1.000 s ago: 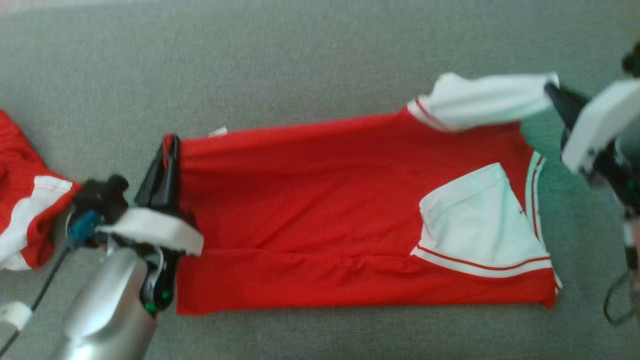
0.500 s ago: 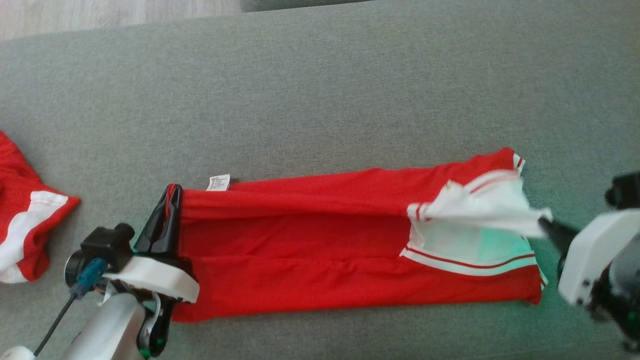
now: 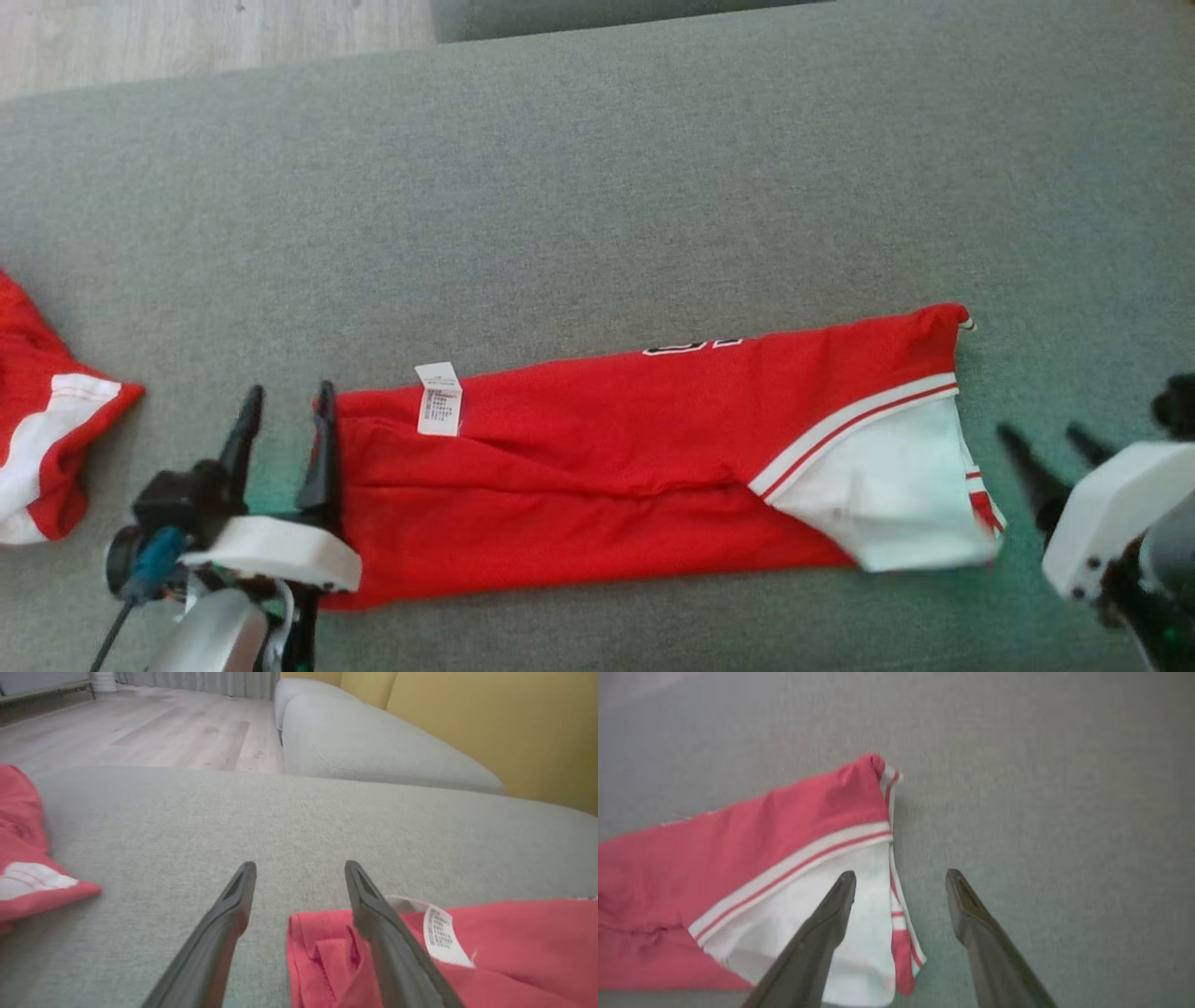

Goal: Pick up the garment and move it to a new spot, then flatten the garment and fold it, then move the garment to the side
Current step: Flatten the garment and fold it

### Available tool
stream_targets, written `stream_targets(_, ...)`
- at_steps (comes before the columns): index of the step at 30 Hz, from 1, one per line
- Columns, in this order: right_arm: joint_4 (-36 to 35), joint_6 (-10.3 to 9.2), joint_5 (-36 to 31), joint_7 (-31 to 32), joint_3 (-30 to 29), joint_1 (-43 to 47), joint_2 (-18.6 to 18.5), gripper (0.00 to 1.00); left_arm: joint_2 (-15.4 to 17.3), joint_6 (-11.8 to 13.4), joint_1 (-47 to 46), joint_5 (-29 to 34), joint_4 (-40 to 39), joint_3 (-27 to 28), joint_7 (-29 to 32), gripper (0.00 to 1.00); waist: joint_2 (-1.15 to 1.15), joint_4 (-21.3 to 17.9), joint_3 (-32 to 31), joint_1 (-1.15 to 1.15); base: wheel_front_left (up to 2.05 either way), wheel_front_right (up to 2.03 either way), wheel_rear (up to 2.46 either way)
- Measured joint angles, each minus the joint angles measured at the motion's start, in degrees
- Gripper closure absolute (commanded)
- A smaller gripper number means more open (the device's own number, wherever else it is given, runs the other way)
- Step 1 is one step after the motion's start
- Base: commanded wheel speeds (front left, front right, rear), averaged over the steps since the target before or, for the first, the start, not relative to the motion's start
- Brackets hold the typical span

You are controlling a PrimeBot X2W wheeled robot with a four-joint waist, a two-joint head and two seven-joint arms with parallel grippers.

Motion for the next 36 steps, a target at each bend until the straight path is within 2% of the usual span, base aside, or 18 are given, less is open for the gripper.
stream_targets(7, 5.9, 0.0, -0.7, -12.0, -0.8, -3.5, 1.2, 0.0, -2.2, 1.6, 2.3, 2.6, -6.5, 6.3, 0.0, 0.0, 0.0, 1.1, -1.5, 0.0, 0.0, 0.0, 0.0)
stream_targets(12, 13.3, 0.0, -0.8, -16.3, -0.7, -4.2, 1.4, 0.0, -3.7, 1.5, 3.7, 4.3, -6.9, 8.0, 0.0, 0.0, 0.0, 1.8, -2.5, 0.0, 0.0, 0.0, 0.0)
stream_targets(18, 22.4, 0.0, -0.7, -17.4, 0.5, -6.2, 1.5, 0.0, -5.0, 0.6, 3.8, 5.6, -6.5, 8.6, 0.0, 0.0, 0.0, 2.3, -3.1, 0.0, 0.0, 0.0, 0.0)
stream_targets(25, 29.8, 0.0, -1.8, -17.2, 2.0, -9.0, 1.5, 0.0, -5.4, 0.0, 3.8, 6.2, -5.3, 9.1, 0.0, 0.0, 0.0, 3.1, -3.2, 0.0, 0.0, 0.0, 0.0)
stream_targets(31, 32.3, 0.0, -3.1, -15.7, 2.9, -10.6, 1.4, 0.0, -5.8, -0.3, 3.8, 6.6, -5.0, 9.3, 0.0, 0.0, 0.0, 3.6, -3.2, 0.0, 0.0, 0.0, 0.0)
stream_targets(32, 32.6, 0.0, -2.8, -15.5, 3.1, -11.0, 1.4, 0.02, -5.9, -0.3, 3.8, 6.6, -4.9, 9.4, 0.0, 0.0, 0.0, 3.6, -3.1, 0.0, 0.0, 0.0, 0.0)
stream_targets(33, 32.8, 0.0, -2.6, -15.3, 3.2, -11.3, 1.4, 0.41, -5.9, -0.3, 3.8, 6.6, -4.9, 9.4, 0.0, 0.0, 0.0, 3.6, -3.1, 0.0, 0.0, 0.0, 0.0)
stream_targets(34, 32.9, 0.0, -2.6, -15.3, 3.3, -11.6, 1.4, 1.0, -6.0, -0.4, 3.8, 6.6, -4.9, 9.5, 0.0, 0.0, 0.0, 3.6, -3.0, 0.0, 0.0, 0.0, 0.0)
stream_targets(36, 33.1, 0.0, -2.6, -15.3, 3.8, -12.2, 1.3, 1.0, -6.0, -0.5, 3.8, 6.6, -4.8, 9.7, 0.0, 0.0, 0.0, 3.5, -2.8, 0.0, 0.0, 0.0, 0.0)
